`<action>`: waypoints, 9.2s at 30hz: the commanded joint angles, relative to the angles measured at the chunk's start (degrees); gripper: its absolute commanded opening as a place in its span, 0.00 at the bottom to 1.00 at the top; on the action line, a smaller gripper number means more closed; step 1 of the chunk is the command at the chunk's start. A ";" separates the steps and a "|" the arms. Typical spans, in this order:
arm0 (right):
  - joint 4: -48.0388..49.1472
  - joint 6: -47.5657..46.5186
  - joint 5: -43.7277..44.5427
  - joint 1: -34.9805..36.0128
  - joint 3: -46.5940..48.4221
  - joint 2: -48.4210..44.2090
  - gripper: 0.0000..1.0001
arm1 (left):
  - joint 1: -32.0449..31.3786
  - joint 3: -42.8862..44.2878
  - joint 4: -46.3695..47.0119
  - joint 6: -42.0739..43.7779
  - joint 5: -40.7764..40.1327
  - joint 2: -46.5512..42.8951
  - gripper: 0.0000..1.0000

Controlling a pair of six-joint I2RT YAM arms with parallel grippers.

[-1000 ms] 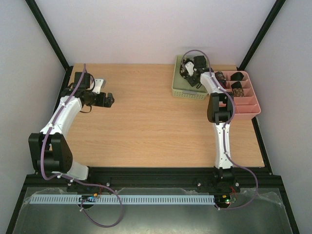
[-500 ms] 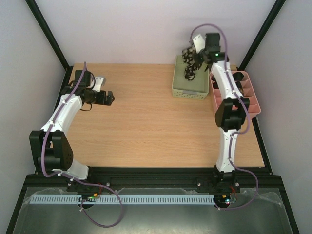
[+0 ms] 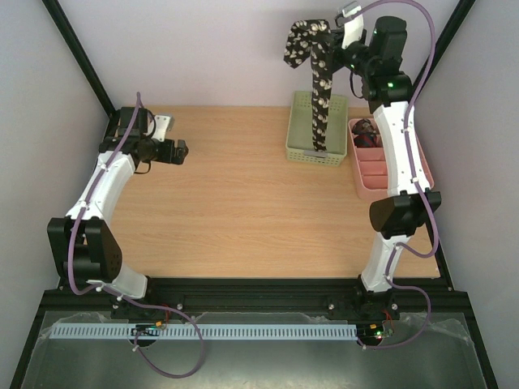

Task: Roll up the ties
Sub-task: Smooth out the tie at the center of the board, then flatten out the tie at the center of the board, then move the tie to the center of the board.

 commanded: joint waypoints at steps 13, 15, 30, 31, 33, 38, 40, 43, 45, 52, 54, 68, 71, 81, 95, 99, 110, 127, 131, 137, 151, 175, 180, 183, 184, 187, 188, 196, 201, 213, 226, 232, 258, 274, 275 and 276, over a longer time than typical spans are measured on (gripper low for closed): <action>14.42 20.48 -4.85 12.21 3.58 -5.08 0.01 | 1.47 4.75 2.21 -2.87 -1.91 0.49 0.99; 12.69 20.38 -3.42 12.21 3.04 -5.51 0.01 | 2.04 4.62 2.06 -3.05 -1.28 0.50 0.99; -1.84 1.43 20.53 12.22 -12.07 -21.30 0.01 | 3.10 0.79 1.80 -1.61 4.67 -0.80 0.99; -1.19 0.89 21.23 12.21 -14.97 -23.50 0.01 | 3.12 0.41 1.97 -1.64 5.09 -0.81 0.99; -0.08 0.47 23.57 12.24 -19.91 -26.79 0.01 | 3.13 0.09 2.27 -1.79 6.04 -0.51 0.99; 0.61 -1.28 30.13 12.21 -25.52 -30.40 0.01 | 3.12 1.16 1.92 -2.33 6.73 0.81 0.99; -2.26 -1.23 29.48 12.31 -25.98 -30.17 0.01 | 3.13 1.50 1.65 -2.25 6.81 1.02 0.99; -6.89 -1.71 20.78 13.15 -31.15 -30.68 0.01 | 3.13 1.22 1.60 -2.02 6.51 0.58 0.99; -6.50 -1.90 17.13 14.54 -36.95 -31.59 0.01 | 3.13 0.73 1.64 -1.92 6.00 0.10 0.99; -3.15 3.08 17.46 24.12 -40.77 -29.75 0.01 | 3.30 -2.62 2.04 -1.05 6.36 -2.50 0.99; -1.16 6.72 15.53 25.68 -42.18 -30.00 0.01 | 3.30 -3.21 1.95 -0.28 7.87 -2.98 0.99; 2.96 12.41 -8.38 27.65 -44.09 -28.13 0.01 | 3.35 -5.75 4.58 1.62 11.22 -4.06 0.99; 4.96 20.04 -7.91 27.72 -33.45 -25.90 0.01 | 3.30 -5.29 5.58 0.78 11.66 -3.47 0.99; 0.29 10.56 30.49 27.08 -51.69 -43.54 0.01 | 2.86 -3.70 5.85 2.28 13.96 -1.12 0.99; -11.40 8.12 40.64 24.68 -88.81 -53.85 0.06 | -12.28 -14.04 -2.03 25.91 12.59 0.69 0.88; -11.48 5.77 41.47 22.36 -88.70 -54.15 0.07 | -13.73 -16.00 0.65 28.81 10.74 2.54 0.82; -14.68 -11.77 37.65 21.95 -91.58 -58.34 0.01 | -24.52 -1.86 3.14 22.44 3.72 21.10 0.58; -4.76 -30.94 32.29 21.93 -91.22 -53.86 0.06 | -18.58 -5.78 -1.10 19.16 -5.08 23.02 0.02; -8.49 -36.08 29.17 21.88 -91.72 -50.34 0.12 | -11.26 -12.75 -3.91 22.01 -6.55 16.76 0.02; -15.89 -47.48 32.78 14.22 -103.63 -49.40 0.31 | -7.86 -20.05 -5.52 23.53 -10.00 9.95 0.02; -34.39 -32.44 11.50 9.45 -70.50 -35.80 0.98 | -7.41 -21.88 -5.02 23.10 -11.59 9.34 0.02; -36.42 -37.02 49.28 18.23 -57.70 -3.46 0.55 | -5.20 -23.95 -1.39 21.56 -12.60 9.16 0.02; -36.24 -35.76 51.41 15.04 -60.88 -12.94 0.16 | -4.12 -23.88 -1.61 21.38 -12.83 9.93 0.02; -36.01 -34.28 49.79 10.35 -63.15 -19.83 0.05 | -3.67 -23.63 -1.90 21.07 -12.84 10.33 0.02; -34.90 -34.23 49.17 8.76 -64.30 -22.72 0.02 | -3.57 -23.61 -2.05 20.91 -12.56 10.44 0.02; -29.53 -35.21 46.05 3.36 -71.89 -31.69 0.01 | -3.30 -23.67 -2.44 20.35 -11.42 10.47 0.02; -28.05 -35.76 45.52 2.04 -74.44 -34.03 0.01 | -3.29 -23.81 -2.45 20.10 -11.12 10.51 0.02; -33.95 -25.67 32.69 -1.05 -67.96 -32.15 0.41 | -3.20 -23.32 -3.30 20.06 -9.54 11.34 0.02; -45.24 -19.18 22.08 0.09 -45.09 -12.76 0.60 | -3.20 -22.74 -3.24 20.02 -9.80 11.31 0.02; -47.77 -27.56 42.58 10.63 -43.51 3.85 0.65 | -3.20 -24.65 -1.59 19.35 -10.06 10.08 0.02; -41.45 -29.39 50.16 9.27 -57.50 -3.93 0.03 | -3.02 -22.89 -2.09 20.05 -10.33 11.32 0.02; -35.59 -20.10 34.97 -1.61 -52.63 -15.60 0.01 | -2.52 -22.45 -2.59 20.08 -8.44 9.12 0.02; -32.01 -34.60 4.59 -30.90 -83.23 -46.28 0.81 | 0.92 -28.11 -2.12 20.15 -6.98 5.38 0.13; -34.21 -31.79 20.51 -18.65 -88.58 -30.67 0.61 | 4.53 -16.87 -2.63 19.22 4.24 -3.68 0.99; -32.25 -30.58 22.12 -18.64 -88.99 -29.74 0.61 | 4.58 -16.95 -1.24 17.87 3.74 -4.96 0.99; -29.91 -29.36 24.04 -18.72 -89.42 -28.80 0.61 | 4.66 -17.20 0.06 16.95 3.51 -6.17 0.99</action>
